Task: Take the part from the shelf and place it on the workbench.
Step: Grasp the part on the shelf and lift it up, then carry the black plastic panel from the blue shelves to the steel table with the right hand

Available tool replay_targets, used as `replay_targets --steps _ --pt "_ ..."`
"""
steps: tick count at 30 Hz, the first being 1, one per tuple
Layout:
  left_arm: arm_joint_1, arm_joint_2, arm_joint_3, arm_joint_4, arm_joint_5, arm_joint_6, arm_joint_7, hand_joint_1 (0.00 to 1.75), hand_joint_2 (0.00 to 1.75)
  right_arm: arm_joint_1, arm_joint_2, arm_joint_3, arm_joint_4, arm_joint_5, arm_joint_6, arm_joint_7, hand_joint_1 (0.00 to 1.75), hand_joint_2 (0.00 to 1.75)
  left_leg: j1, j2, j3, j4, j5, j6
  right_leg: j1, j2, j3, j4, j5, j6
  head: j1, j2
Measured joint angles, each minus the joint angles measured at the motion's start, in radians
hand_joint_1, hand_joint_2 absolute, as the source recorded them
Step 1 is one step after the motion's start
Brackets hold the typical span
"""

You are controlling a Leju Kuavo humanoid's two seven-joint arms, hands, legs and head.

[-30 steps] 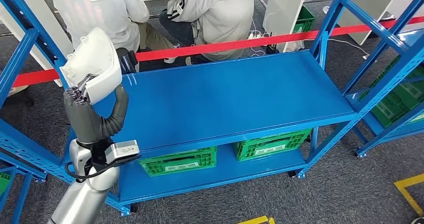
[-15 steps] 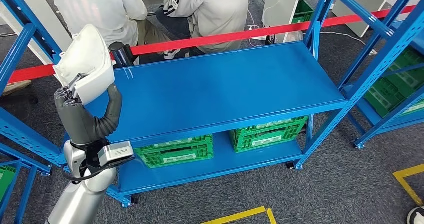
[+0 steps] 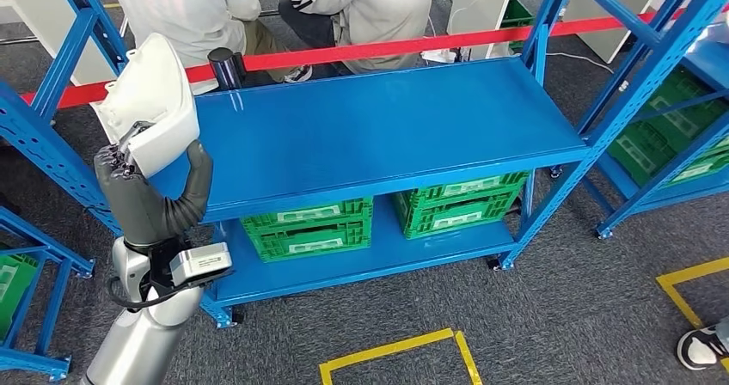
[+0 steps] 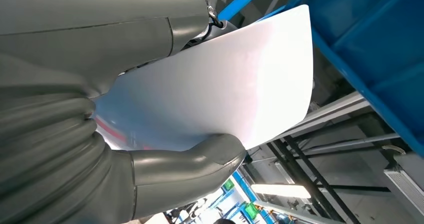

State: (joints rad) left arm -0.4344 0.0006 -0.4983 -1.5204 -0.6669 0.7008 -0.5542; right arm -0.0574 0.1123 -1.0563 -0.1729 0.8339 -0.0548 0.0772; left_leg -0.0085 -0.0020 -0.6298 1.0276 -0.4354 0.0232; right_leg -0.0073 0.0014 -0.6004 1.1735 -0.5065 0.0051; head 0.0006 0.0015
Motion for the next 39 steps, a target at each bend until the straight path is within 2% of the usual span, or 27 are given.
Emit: replay_targets --steps 2,5,7,8,9,11,12,13,15,16,17,19,20,22,23,24,26,27,28,29,30,32,34,35,37,38,39 --pt "0.0 -0.001 0.0 -0.002 -0.006 0.0 0.0 1.75 1.75 -0.001 0.0 0.0 0.0 0.003 0.0 -0.002 0.0 0.0 0.0 0.0 -0.007 0.004 0.006 -0.001 0.004 0.001 0.052 -0.066 -0.007 -0.009 0.0 0.0" --pt "0.001 -0.001 0.002 -0.005 -0.011 0.0 -0.001 1.75 1.75 -0.003 0.0 0.0 -0.001 0.005 0.0 -0.004 0.0 0.0 -0.003 0.0 -0.013 0.005 0.01 -0.005 0.007 0.001 0.078 -0.111 -0.03 -0.013 0.0 0.0" --pt "0.008 0.001 0.019 -0.011 -0.014 0.0 -0.018 1.75 1.75 -0.005 0.0 0.0 -0.001 0.013 0.005 -0.009 0.0 0.0 -0.004 -0.001 -0.02 0.004 0.022 -0.022 0.007 -0.002 0.086 -0.152 -0.024 -0.025 0.002 0.0" --pt "0.013 0.003 0.031 -0.013 -0.014 0.0 -0.029 1.75 1.75 -0.006 0.0 0.0 -0.001 0.016 0.008 -0.01 0.0 0.0 -0.002 -0.001 -0.027 0.014 0.009 -0.033 0.005 -0.004 0.078 -0.161 -0.011 -0.032 0.001 0.0" --pt "0.017 0.006 0.042 -0.014 -0.011 0.0 -0.039 1.75 1.75 -0.006 0.001 0.0 -0.001 0.018 0.01 -0.011 0.0 0.0 0.001 -0.002 -0.038 0.039 -0.02 -0.043 0.003 -0.007 0.064 -0.163 0.006 -0.039 0.001 0.0" --pt "0.019 0.01 0.053 -0.014 -0.008 0.0 -0.046 1.75 1.75 -0.007 0.001 0.0 -0.001 0.019 0.01 -0.011 0.0 0.0 0.009 -0.002 -0.066 0.147 -0.123 -0.055 0.0 -0.011 0.035 -0.163 0.031 -0.044 -0.002 0.0" --pt "0.022 0.011 0.056 -0.014 -0.008 0.0 -0.048 1.75 1.75 -0.007 0.001 0.0 -0.001 0.02 0.01 -0.011 0.0 0.0 0.012 -0.002 -0.077 0.209 -0.157 -0.06 0.0 -0.012 0.018 -0.163 0.043 -0.043 -0.002 0.0" --pt "0.025 0.012 0.06 -0.014 -0.01 0.0 -0.05 1.75 1.75 -0.007 0.001 0.0 -0.001 0.021 0.01 -0.011 0.0 0.0 0.015 -0.002 -0.077 0.256 -0.167 -0.065 -0.001 -0.013 0.001 -0.163 0.057 -0.041 -0.001 0.0" --pt "0.03 0.012 0.07 -0.013 -0.018 0.0 -0.053 1.75 1.75 -0.007 0.001 0.0 -0.001 0.024 0.011 -0.01 0.0 0.0 0.02 -0.002 -0.04 0.265 -0.122 -0.071 -0.004 -0.015 -0.034 -0.161 0.082 -0.034 -0.002 0.0" --pt "0.031 0.011 0.074 -0.014 -0.023 0.0 -0.053 1.75 1.75 -0.007 0.001 0.0 -0.001 0.026 0.011 -0.009 0.0 0.0 0.023 -0.002 0.003 0.222 -0.096 -0.073 -0.006 -0.016 -0.049 -0.159 0.094 -0.029 -0.002 0.0" --pt "0.031 0.01 0.078 -0.014 -0.027 0.0 -0.053 1.75 1.75 -0.008 0.0 0.0 -0.001 0.027 0.01 -0.008 0.0 0.0 0.024 -0.002 0.062 0.152 -0.089 -0.074 -0.007 -0.015 -0.061 -0.156 0.105 -0.023 -0.002 0.0" --pt "0.031 0.005 0.085 -0.017 -0.037 0.0 -0.054 1.75 1.75 -0.009 0.0 0.0 -0.002 0.028 0.008 -0.006 0.0 0.0 0.024 -0.003 0.158 0.017 -0.117 -0.064 -0.005 -0.015 -0.075 -0.151 0.125 -0.01 -0.002 0.0" --pt "0.032 0.003 0.088 -0.017 -0.042 0.0 -0.054 1.75 1.75 -0.009 0.0 0.0 -0.002 0.028 0.008 -0.005 0.0 0.0 0.021 -0.004 0.18 -0.019 -0.132 -0.055 -0.004 -0.014 -0.077 -0.152 0.136 -0.004 -0.002 0.0" --pt "0.036 -0.001 0.095 -0.016 -0.051 0.0 -0.055 1.75 1.75 -0.007 0.0 0.0 -0.002 0.028 0.007 -0.006 0.0 0.0 0.018 -0.002 0.166 -0.026 -0.124 -0.031 -0.008 -0.014 -0.081 -0.157 0.151 0.01 -0.003 0.0" --pt "0.037 -0.002 0.097 -0.016 -0.054 0.0 -0.055 1.75 1.75 -0.006 0.0 0.0 -0.002 0.028 0.007 -0.006 0.0 0.0 0.017 0.0 0.154 -0.025 -0.113 -0.02 -0.011 -0.013 -0.089 -0.148 0.135 0.016 -0.004 0.0" --pt "0.039 -0.005 0.099 -0.015 -0.056 0.0 -0.055 1.75 1.75 -0.005 0.0 0.0 -0.002 0.029 0.007 -0.006 0.0 0.0 0.018 0.002 0.14 -0.025 -0.1 -0.01 -0.012 -0.012 -0.102 -0.122 0.1 0.02 -0.004 0.0" --pt "0.041 -0.009 0.101 -0.015 -0.058 0.0 -0.057 1.75 1.75 -0.004 0.001 0.0 -0.002 0.03 0.008 -0.007 0.0 0.0 0.017 0.003 0.11 -0.025 -0.072 0.001 -0.012 -0.01 -0.136 -0.012 -0.01 0.025 -0.002 0.0" --pt "0.043 -0.01 0.101 -0.015 -0.058 0.0 -0.06 1.75 1.75 -0.004 0.001 0.0 -0.002 0.03 0.009 -0.007 0.0 0.0 0.015 0.003 0.094 -0.023 -0.059 0.003 -0.011 -0.009 -0.15 0.056 -0.05 0.026 -0.001 0.0" --pt "0.045 -0.01 0.102 -0.014 -0.058 0.0 -0.063 1.75 1.75 -0.004 0.001 0.0 -0.002 0.031 0.01 -0.008 0.0 0.0 0.013 0.003 0.078 -0.021 -0.047 0.003 -0.01 -0.008 -0.156 0.113 -0.065 0.026 0.0 0.0" --pt "0.046 -0.01 0.103 -0.012 -0.058 0.0 -0.067 1.75 1.75 -0.005 0.001 0.0 -0.002 0.032 0.01 -0.008 0.0 0.0 0.011 0.003 0.059 -0.017 -0.035 0.003 -0.009 -0.008 -0.148 0.143 -0.056 0.024 0.0 0.0" --pt "0.047 -0.01 0.104 -0.01 -0.056 0.0 -0.072 1.75 1.75 -0.005 0.001 0.0 -0.002 0.034 0.011 -0.008 0.0 0.0 0.01 0.003 0.042 -0.013 -0.025 0.002 -0.008 -0.008 -0.123 0.138 -0.031 0.02 0.001 0.0" --pt "0.045 -0.011 0.11 -0.007 -0.05 0.0 -0.081 1.75 1.75 -0.006 0.0 0.0 -0.002 0.037 0.012 -0.008 0.0 0.0 0.008 0.004 0.012 -0.002 -0.008 -0.003 -0.002 -0.006 -0.024 0.03 0.002 0.005 0.001 0.0" --pt "0.04 -0.013 0.118 -0.004 -0.045 0.0 -0.089 1.75 1.75 -0.009 -0.003 0.0 -0.003 0.038 0.013 -0.008 0.0 0.0 0.007 0.005 -0.002 0.006 0.006 -0.012 0.006 -0.004 0.071 -0.106 -0.019 -0.008 0.001 0.0" --pt "0.037 -0.015 0.122 -0.003 -0.044 0.0 -0.092 1.75 1.75 -0.011 -0.004 0.0 -0.003 0.038 0.014 -0.008 0.0 0.0 0.008 0.006 -0.005 0.006 0.014 -0.018 0.01 -0.003 0.092 -0.143 -0.033 -0.012 0.001 0.0" --pt "0.034 -0.017 0.126 0.001 -0.044 0.0 -0.097 1.75 1.75 -0.011 -0.003 0.0 -0.003 0.036 0.016 -0.006 0.0 0.0 0.009 0.007 -0.008 0.001 0.03 -0.03 0.011 -0.004 0.09 -0.16 -0.026 -0.019 0.002 0.0" --pt "0.034 -0.018 0.129 0.003 -0.044 0.0 -0.099 1.75 1.75 -0.012 -0.002 0.0 -0.003 0.035 0.016 -0.005 0.0 0.0 0.01 0.006 -0.013 0.003 0.025 -0.036 0.008 -0.006 0.082 -0.164 -0.015 -0.025 0.002 0.0" --pt "0.033 -0.019 0.13 0.005 -0.045 0.0 -0.099 1.75 1.75 -0.012 -0.002 0.0 -0.002 0.032 0.015 -0.005 0.0 0.0 0.01 0.005 -0.021 0.017 0.003 -0.041 0.005 -0.008 0.071 -0.167 -0.002 -0.031 0.001 0.0"
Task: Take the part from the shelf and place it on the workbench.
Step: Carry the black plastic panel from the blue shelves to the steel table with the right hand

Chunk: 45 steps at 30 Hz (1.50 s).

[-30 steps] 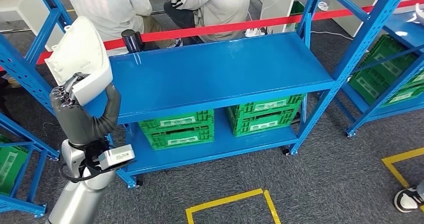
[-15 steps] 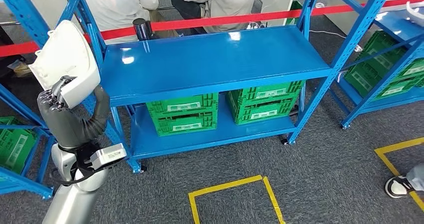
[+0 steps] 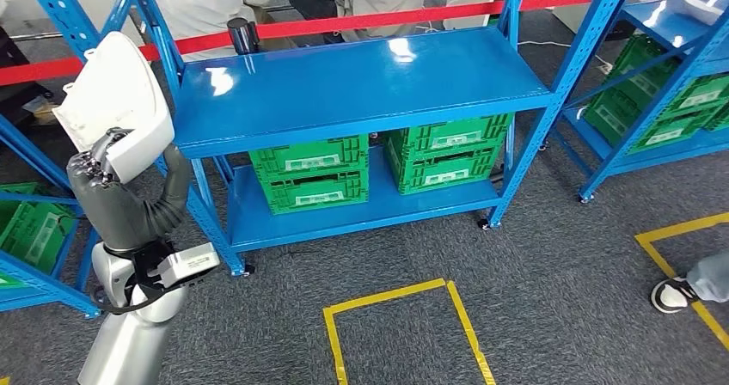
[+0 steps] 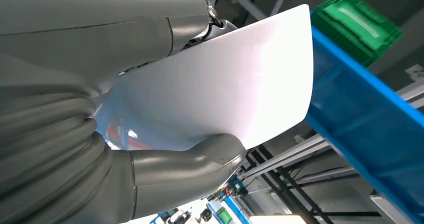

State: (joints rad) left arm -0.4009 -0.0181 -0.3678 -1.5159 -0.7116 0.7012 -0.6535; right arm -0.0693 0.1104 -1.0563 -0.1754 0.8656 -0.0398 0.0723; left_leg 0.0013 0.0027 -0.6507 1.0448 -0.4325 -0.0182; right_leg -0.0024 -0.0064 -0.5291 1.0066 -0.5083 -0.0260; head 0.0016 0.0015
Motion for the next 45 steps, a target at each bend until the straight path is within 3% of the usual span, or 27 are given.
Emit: replay_targets --steps 3,4,5,6,8,10,12,14,15,17,19,20,21,23,25,26,27,29,30,31,34,35,37,38,40,42,45 --pt "0.0 0.0 0.002 0.006 -0.001 0.0 0.004 1.75 1.75 0.0 0.001 -0.001 0.001 -0.017 -0.003 -0.004 0.0 0.0 0.004 -0.002 -0.039 0.147 -0.141 -0.014 -0.004 -0.004 -0.045 -0.002 0.04 -0.008 -0.003 0.0" --pt "0.001 0.0 0.0 0.008 -0.001 0.0 0.01 1.75 1.75 0.0 0.002 -0.003 0.001 -0.024 -0.004 -0.006 0.0 0.0 0.005 -0.002 -0.047 0.206 -0.168 -0.018 -0.003 -0.005 -0.062 -0.001 0.053 -0.007 -0.003 0.0" --pt "0.001 0.0 -0.002 0.011 -0.004 0.0 0.016 1.75 1.75 0.001 0.003 -0.006 0.001 -0.032 -0.004 -0.007 0.0 0.0 0.005 -0.002 -0.045 0.246 -0.169 -0.02 -0.004 -0.006 -0.079 -0.001 0.067 -0.006 -0.003 0.0" --pt "0.002 0.0 -0.004 0.014 -0.01 0.0 0.022 1.75 1.75 0.001 0.004 -0.011 0.001 -0.037 -0.005 -0.008 0.0 0.0 0.006 -0.002 -0.029 0.255 -0.148 -0.021 -0.004 -0.006 -0.096 0.0 0.08 -0.005 -0.003 0.0" --pt "0.008 -0.004 -0.006 0.016 -0.027 0.0 0.029 1.75 1.75 0.001 0.006 -0.019 0.001 -0.043 -0.007 -0.007 0.0 0.0 0.006 -0.002 0.053 0.172 -0.096 -0.018 -0.005 -0.007 -0.127 0.004 0.104 0.001 -0.004 0.0" --pt "0.02 -0.013 -0.007 0.013 -0.041 0.0 0.029 1.75 1.75 0.002 0.009 -0.024 0.001 -0.044 -0.01 -0.006 0.0 0.0 0.002 -0.003 0.159 0.023 -0.106 -0.009 -0.004 -0.006 -0.146 0.006 0.127 0.011 -0.004 0.0" --pt "0.035 -0.021 -0.008 0.007 -0.051 0.0 0.023 1.75 1.75 0.003 0.01 -0.025 0.001 -0.044 -0.011 -0.007 0.0 0.0 -0.004 -0.005 0.198 -0.052 -0.131 0.004 -0.004 -0.006 -0.15 0.002 0.148 0.023 -0.006 0.0" --pt "0.049 -0.025 -0.008 0.004 -0.059 0.0 0.018 1.75 1.75 0.007 0.011 -0.027 0.001 -0.043 -0.01 -0.013 0.0 0.0 -0.005 -0.003 0.183 -0.056 -0.116 0.021 -0.007 -0.004 -0.153 -0.002 0.159 0.036 -0.01 0.0" --pt "0.054 -0.027 -0.008 0.003 -0.061 0.0 0.016 1.75 1.75 0.009 0.011 -0.028 0.001 -0.043 -0.01 -0.017 0.0 0.0 -0.004 -0.001 0.173 -0.056 -0.104 0.031 -0.009 -0.003 -0.16 0.012 0.139 0.042 -0.01 0.0" --pt "0.06 -0.03 -0.007 0.002 -0.06 0.0 0.012 1.75 1.75 0.012 0.011 -0.031 0.001 -0.042 -0.006 -0.023 0.0 0.0 -0.001 0.002 0.145 -0.058 -0.077 0.044 -0.011 0.0 -0.186 0.095 0.042 0.05 -0.008 0.0" --pt "0.067 -0.031 -0.007 0.003 -0.052 0.0 0.001 1.75 1.75 0.013 0.011 -0.032 0.001 -0.04 -0.002 -0.027 0.0 0.0 -0.002 0.002 0.111 -0.054 -0.05 0.047 -0.012 0.001 -0.212 0.228 -0.051 0.055 -0.006 0.0" --pt "0.069 -0.03 -0.006 0.004 -0.048 0.0 -0.006 1.75 1.75 0.013 0.011 -0.032 0.001 -0.038 -0.001 -0.029 0.0 0.0 -0.002 0.003 0.092 -0.05 -0.036 0.046 -0.012 0.001 -0.214 0.279 -0.061 0.056 -0.006 0.0" --pt "0.071 -0.03 -0.005 0.006 -0.044 0.0 -0.012 1.75 1.75 0.013 0.011 -0.032 0.001 -0.035 0.0 -0.032 0.0 0.0 -0.003 0.003 0.071 -0.045 -0.023 0.044 -0.012 0.001 -0.203 0.302 -0.048 0.056 -0.006 0.0" --pt "0.071 -0.029 -0.001 0.008 -0.041 0.0 -0.017 1.75 1.75 0.012 0.01 -0.032 0.001 -0.028 0.004 -0.039 0.0 0.0 -0.003 0.002 0.031 -0.032 -0.001 0.039 -0.012 0.001 -0.128 0.243 0.004 0.051 -0.006 0.0" --pt "0.07 -0.028 0.006 0.007 -0.041 0.0 -0.017 1.75 1.75 0.009 0.008 -0.032 0.001 -0.021 0.008 -0.043 0.0 0.0 -0.004 0.002 0.004 -0.022 0.016 0.03 -0.009 0.005 -0.019 0.099 -0.008 0.042 -0.006 0.0" --pt "0.07 -0.027 0.009 0.006 -0.041 0.0 -0.018 1.75 1.75 0.007 0.007 -0.032 0.001 -0.018 0.01 -0.042 0.0 0.0 -0.005 0.002 -0.001 -0.019 0.025 0.024 -0.006 0.007 0.016 0.044 -0.025 0.037 -0.007 0.0" --pt "0.07 -0.027 0.013 0.006 -0.041 0.0 -0.018 1.75 1.75 0.006 0.007 -0.032 0.001 -0.015 0.012 -0.042 0.0 0.0 -0.005 0.003 -0.004 -0.02 0.034 0.018 -0.004 0.01 0.032 0.013 -0.04 0.032 -0.007 0.0" --pt "0.07 -0.025 0.018 0.006 -0.041 0.0 -0.019 1.75 1.75 0.006 0.007 -0.032 0.001 -0.013 0.013 -0.041 0.0 0.0 -0.004 0.002 -0.008 -0.025 0.051 0.006 -0.004 0.009 0.021 0.004 -0.027 0.02 -0.007 0.0" --pt "0.07 -0.023 0.02 0.006 -0.042 0.0 -0.019 1.75 1.75 0.006 0.007 -0.032 0.001 -0.013 0.013 -0.041 0.0 0.0 -0.003 0.001 -0.014 -0.02 0.042 0.0 -0.005 0.006 0.01 0.003 -0.016 0.012 -0.008 0.0" --pt "0.07 -0.021 0.023 0.006 -0.043 0.0 -0.019 1.75 1.75 0.006 0.007 -0.032 0.001 -0.012 0.013 -0.04 0.0 0.0 -0.002 0.0 -0.024 0.001 0.013 -0.006 -0.007 0.003 -0.003 0.002 -0.003 0.004 -0.009 0.0" --pt "0.071 -0.016 0.03 0.007 -0.046 0.0 -0.02 1.75 1.75 0.005 0.007 -0.032 0.001 -0.009 0.013 -0.037 0.0 0.0 0.001 -0.002 -0.067 0.165 -0.133 -0.018 -0.005 -0.002 -0.049 0.002 0.035 -0.007 -0.014 0.0" --pt "0.072 -0.015 0.032 0.008 -0.047 0.0 -0.022 1.75 1.75 0.005 0.007 -0.032 0.001 -0.008 0.013 -0.034 0.0 0.0 0.001 -0.002 -0.072 0.221 -0.155 -0.019 -0.004 -0.003 -0.066 0.003 0.049 -0.008 -0.014 0.0" --pt "0.073 -0.013 0.037 0.01 -0.046 0.0 -0.026 1.75 1.75 0.004 0.007 -0.032 0.001 -0.006 0.013 -0.027 0.0 0.0 0.001 -0.002 -0.04 0.252 -0.131 -0.017 -0.001 -0.005 -0.099 0.004 0.075 -0.007 -0.014 0.0" --pt "0.074 -0.013 0.04 0.01 -0.046 0.0 -0.028 1.75 1.75 0.004 0.007 -0.032 0.001 -0.005 0.013 -0.024 0.0 0.0 0.0 -0.002 0.0 0.214 -0.103 -0.013 0.0 -0.005 -0.114 0.005 0.088 -0.006 -0.015 0.0" --pt "0.073 -0.014 0.043 0.009 -0.046 0.0 -0.03 1.75 1.75 0.003 0.007 -0.032 0.001 -0.004 0.013 -0.023 0.0 0.0 -0.005 -0.002 0.116 0.063 -0.094 0.002 0.003 -0.005 -0.135 0.006 0.109 -0.002 -0.015 0.0" --pt "0.072 -0.014 0.044 0.006 -0.046 0.0 -0.031 1.75 1.75 0.001 0.008 -0.032 0.001 -0.004 0.014 -0.023 0.0 0.0 -0.013 -0.002 0.187 -0.05 -0.118 0.013 0.0 -0.006 -0.142 0.003 0.13 0.008 -0.016 0.0" --pt "0.071 -0.014 0.045 0.007 -0.046 0.0 -0.032 1.75 1.75 0.001 0.007 -0.032 0.001 -0.004 0.014 -0.023 0.0 0.0 -0.014 0.001 0.183 -0.081 -0.098 0.028 -0.005 -0.005 -0.149 -0.004 0.147 0.027 -0.021 0.0"
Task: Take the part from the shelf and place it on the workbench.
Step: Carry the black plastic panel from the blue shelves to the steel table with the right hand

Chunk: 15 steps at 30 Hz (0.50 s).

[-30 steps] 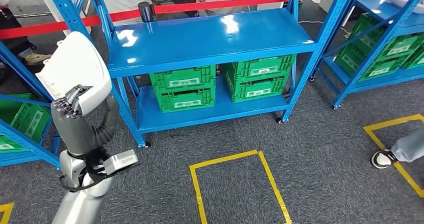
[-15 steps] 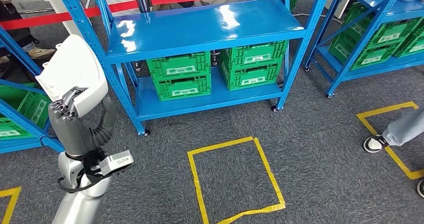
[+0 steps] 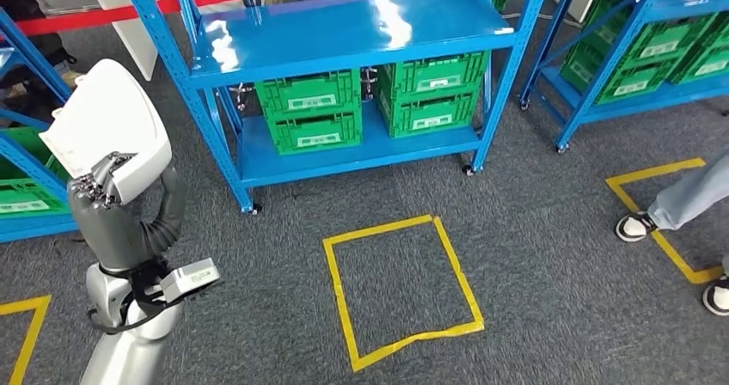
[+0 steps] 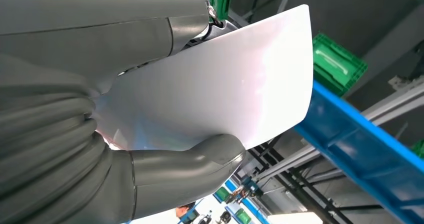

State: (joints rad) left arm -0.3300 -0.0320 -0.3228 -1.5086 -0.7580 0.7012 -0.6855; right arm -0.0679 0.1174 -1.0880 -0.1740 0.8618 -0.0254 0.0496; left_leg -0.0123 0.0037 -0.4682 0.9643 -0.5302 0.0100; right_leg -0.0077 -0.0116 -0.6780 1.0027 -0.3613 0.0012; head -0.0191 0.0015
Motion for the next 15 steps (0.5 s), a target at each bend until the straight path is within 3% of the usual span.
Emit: replay_targets --steps 1,2,4,5,6,7,9,11,13,15 --pt "0.0 -0.001 0.0 0.001 0.0 0.0 0.0 1.75 1.75 0.0 0.0 0.0 0.0 0.0 0.0 0.0 0.0 0.0 0.004 0.001 -0.008 -0.005 0.013 0.007 0.0 0.003 -0.008 0.016 -0.024 0.005 0.001 0.0" --pt "0.0 -0.003 0.0 0.001 0.0 0.0 0.0 1.75 1.75 0.0 -0.001 0.0 0.0 0.0 0.0 0.001 0.0 0.0 0.008 0.003 -0.018 -0.01 0.027 0.012 0.0 0.005 -0.021 0.051 -0.065 0.01 0.002 0.0" --pt "0.001 -0.007 0.0 0.001 -0.007 0.0 -0.003 1.75 1.75 0.0 -0.002 0.0 0.0 0.001 -0.002 0.0 0.0 0.0 0.01 0.003 -0.045 -0.01 0.05 0.016 -0.005 0.009 -0.052 0.17 -0.163 0.021 0.003 0.0" --pt "0.003 -0.009 0.001 0.001 -0.014 0.0 -0.006 1.75 1.75 0.0 -0.002 0.0 0.0 0.001 -0.004 -0.001 0.0 0.0 0.011 0.004 -0.06 -0.008 0.06 0.014 -0.009 0.009 -0.063 0.231 -0.184 0.026 0.003 0.0" --pt "0.005 -0.011 0.001 0.001 -0.023 0.0 -0.008 1.75 1.75 0.0 -0.002 0.0 0.0 0.002 -0.006 -0.003 0.0 0.0 0.013 0.005 -0.075 -0.005 0.07 0.011 -0.012 0.009 -0.064 0.272 -0.182 0.032 0.003 0.0" --pt "0.006 -0.013 0.002 0.001 -0.032 0.0 -0.009 1.75 1.75 0.0 -0.002 0.0 0.0 0.002 -0.006 -0.005 0.0 0.0 0.016 0.006 -0.09 0.001 0.077 0.007 -0.016 0.009 -0.05 0.28 -0.161 0.037 0.003 0.0" --pt "0.007 -0.019 0.006 -0.001 -0.045 0.0 -0.01 1.75 1.75 -0.001 -0.004 0.0 0.0 0.004 -0.003 -0.014 0.0 0.0 0.025 0.007 -0.119 0.021 0.086 -0.005 -0.025 0.008 0.028 0.194 -0.122 0.05 0.003 0.0" --pt "0.009 -0.025 0.016 -0.008 -0.052 0.0 -0.011 1.75 1.75 -0.002 -0.003 0.0 0.0 0.008 0.007 -0.026 0.0 0.0 0.027 0.006 -0.145 0.046 0.088 -0.019 -0.027 0.012 0.113 0.073 -0.142 0.054 0.005 0.0" --pt "0.014 -0.029 0.025 -0.018 -0.058 0.0 -0.011 1.75 1.75 -0.002 -0.002 0.002 0.0 0.012 0.015 -0.035 0.0 0.0 0.023 0.005 -0.158 0.06 0.091 -0.032 -0.025 0.015 0.139 0.027 -0.171 0.038 0.006 0.0" --pt "0.019 -0.031 0.03 -0.026 -0.06 0.0 -0.011 1.75 1.75 -0.001 -0.003 0.003 0.0 0.016 0.018 -0.04 0.0 0.0 0.023 0.004 -0.156 0.057 0.089 -0.034 -0.026 0.013 0.135 0.025 -0.172 0.022 0.005 0.0"
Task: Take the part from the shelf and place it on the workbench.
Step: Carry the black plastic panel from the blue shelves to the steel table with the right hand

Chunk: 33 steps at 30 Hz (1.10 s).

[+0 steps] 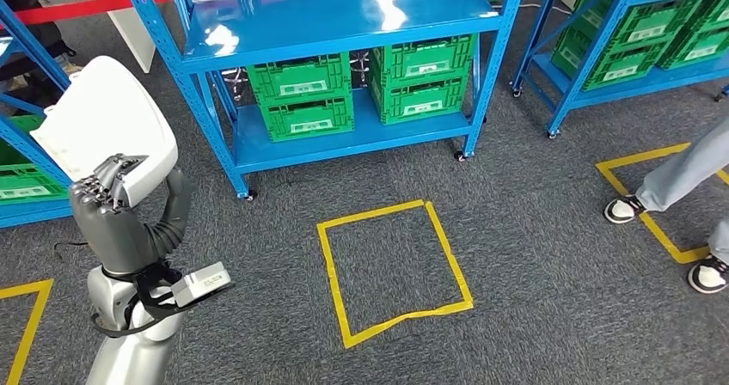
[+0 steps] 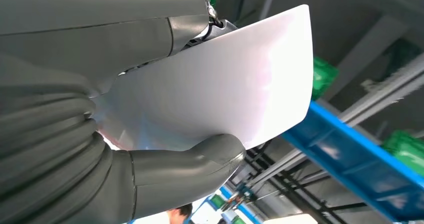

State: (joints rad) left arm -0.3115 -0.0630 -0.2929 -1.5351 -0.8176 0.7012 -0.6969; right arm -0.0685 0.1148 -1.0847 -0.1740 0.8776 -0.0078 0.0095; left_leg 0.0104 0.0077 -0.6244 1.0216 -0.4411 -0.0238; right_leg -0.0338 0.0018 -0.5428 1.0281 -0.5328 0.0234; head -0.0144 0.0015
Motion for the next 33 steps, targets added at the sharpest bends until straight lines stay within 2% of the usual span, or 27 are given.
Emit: replay_targets --steps 1,4,5,10,13,15,16,17,19,20,21,23,24,25,27,29,30,31,33 --pt "0.001 0.0 0.002 -0.004 0.001 0.0 0.0 1.75 1.75 0.001 0.0 0.001 0.0 0.001 0.001 -0.001 0.0 0.0 0.001 0.0 0.002 -0.004 0.001 0.006 0.001 0.0 0.0 -0.001 0.002 -0.004 -0.001 0.0" --pt "0.002 -0.001 0.012 -0.011 0.004 0.0 -0.001 1.75 1.75 0.001 0.0 0.004 0.0 0.003 0.004 -0.006 0.0 0.0 0.0 0.0 0.002 -0.013 0.016 0.037 0.004 0.0 -0.004 -0.001 0.01 -0.016 -0.002 0.0" --pt "0.002 -0.001 0.014 -0.012 0.005 0.0 -0.001 1.75 1.75 0.001 0.0 0.005 0.0 0.003 0.005 -0.009 0.0 0.0 0.0 -0.001 0.002 -0.014 0.02 0.041 0.005 0.0 -0.006 0.0 0.012 -0.019 -0.002 0.0" --pt "0.003 -0.001 0.014 -0.012 0.007 0.0 -0.001 1.75 1.75 0.003 0.003 0.008 0.0 0.013 0.005 -0.024 0.0 0.0 -0.003 -0.003 -0.006 -0.008 0.026 0.037 0.001 -0.001 -0.011 0.002 0.017 -0.02 -0.005 0.0" --pt "0.004 -0.001 0.016 -0.014 0.006 0.0 -0.001 1.75 1.75 0.003 0.004 0.011 0.0 0.017 0.005 -0.029 0.0 0.0 -0.006 -0.004 -0.006 -0.016 0.029 0.04 0.002 -0.004 -0.008 -0.008 0.02 -0.012 -0.006 0.0" --pt "0.005 -0.002 0.017 -0.02 0.008 0.0 -0.001 1.75 1.75 0.002 0.003 0.013 0.0 0.02 0.005 -0.032 0.0 0.0 0.004 -0.008 0.012 -0.051 0.046 0.032 0.005 -0.004 -0.004 -0.007 0.011 -0.005 -0.005 0.0" --pt "0.005 -0.002 0.018 -0.022 0.009 0.0 -0.001 1.75 1.75 0.002 0.003 0.014 0.0 0.021 0.005 -0.033 0.0 0.0 0.01 -0.012 0.021 -0.069 0.055 0.028 0.007 -0.003 -0.012 0.016 -0.008 -0.002 -0.004 0.0" --pt "0.006 -0.003 0.018 -0.023 0.01 0.0 0.0 1.75 1.75 0.002 0.003 0.014 0.0 0.021 0.005 -0.033 0.0 0.0 0.015 -0.015 0.025 -0.08 0.062 0.022 0.006 -0.002 -0.031 0.06 -0.038 0.002 -0.001 0.0" --pt "0.009 -0.003 0.019 -0.021 0.01 0.0 0.0 1.75 1.75 0.002 0.002 0.015 0.0 0.023 0.008 -0.034 0.0 0.0 0.017 -0.026 0.016 -0.076 0.065 0.022 0.004 -0.002 -0.085 0.172 -0.096 0.012 0.001 0.0" --pt "0.012 -0.004 0.019 -0.02 0.009 0.0 0.0 1.75 1.75 0.003 0.002 0.015 0.0 0.025 0.011 -0.035 0.0 0.0 0.018 -0.033 0.007 -0.068 0.065 0.02 0.002 -0.002 -0.102 0.207 -0.106 0.017 0.002 0.0" --pt "0.014 -0.004 0.019 -0.019 0.008 0.0 0.0 1.75 1.75 0.004 0.001 0.016 0.0 0.027 0.014 -0.037 0.0 0.0 0.021 -0.042 -0.003 -0.058 0.064 0.017 -0.002 -0.002 -0.103 0.208 -0.096 0.023 0.002 0.0" --pt "0.014 -0.005 0.019 -0.018 0.007 0.0 0.0 1.75 1.75 0.005 -0.001 0.019 0.0 0.034 0.02 -0.041 0.0 0.0 0.031 -0.062 -0.028 -0.027 0.059 0.005 -0.01 0.008 -0.056 0.116 -0.047 0.035 0.002 0.0" --pt "0.016 -0.005 0.019 -0.019 0.007 0.0 0.0 1.75 1.75 0.005 -0.001 0.021 0.0 0.037 0.022 -0.044 0.0 0.0 0.033 -0.073 -0.04 -0.01 0.056 -0.005 -0.012 0.027 -0.034 0.07 -0.029 0.038 0.004 0.0" --pt "0.017 -0.004 0.019 -0.02 0.008 0.0 0.0 1.75 1.75 0.005 -0.001 0.024 0.0 0.038 0.023 -0.047 0.0 0.0 0.034 -0.083 -0.051 0.005 0.052 -0.015 -0.013 0.046 -0.02 0.043 -0.021 0.033 0.005 0.0" --pt "0.021 -0.004 0.019 -0.024 0.009 0.0 -0.001 1.75 1.75 0.006 -0.001 0.028 0.0 0.038 0.023 -0.05 0.0 0.0 0.032 -0.101 -0.061 0.014 0.05 -0.033 -0.009 0.066 -0.022 0.045 -0.025 0.011 0.006 0.0" --pt "0.029 -0.003 0.019 -0.031 0.01 0.0 -0.002 1.75 1.75 0.008 -0.003 0.03 0.0 0.033 0.019 -0.051 0.0 0.0 0.036 -0.111 -0.066 0.009 0.057 -0.044 -0.008 0.044 -0.023 0.045 -0.018 -0.013 0.004 0.0" --pt "0.035 -0.002 0.019 -0.034 0.008 0.0 -0.002 1.75 1.75 0.008 -0.002 0.03 0.0 0.03 0.017 -0.051 0.0 0.0 0.036 -0.101 -0.072 0.016 0.052 -0.046 -0.008 0.033 -0.024 0.043 -0.012 -0.022 0.002 0.0" --pt "0.04 -0.003 0.019 -0.036 0.005 0.0 -0.002 1.75 1.75 0.009 -0.002 0.03 0.0 0.027 0.016 -0.051 0.0 0.0 0.034 -0.081 -0.085 0.042 0.033 -0.046 -0.007 0.021 -0.027 0.042 -0.007 -0.03 -0.001 0.0" --pt "0.049 -0.006 0.019 -0.042 -0.001 0.0 -0.003 1.75 1.75 0.015 -0.001 0.03 0.0 0.023 0.014 -0.049 0.0 0.0 0.029 -0.033 -0.13 0.16 -0.046 -0.041 -0.002 -0.005 -0.034 0.04 -0.001 -0.039 -0.006 0.0"
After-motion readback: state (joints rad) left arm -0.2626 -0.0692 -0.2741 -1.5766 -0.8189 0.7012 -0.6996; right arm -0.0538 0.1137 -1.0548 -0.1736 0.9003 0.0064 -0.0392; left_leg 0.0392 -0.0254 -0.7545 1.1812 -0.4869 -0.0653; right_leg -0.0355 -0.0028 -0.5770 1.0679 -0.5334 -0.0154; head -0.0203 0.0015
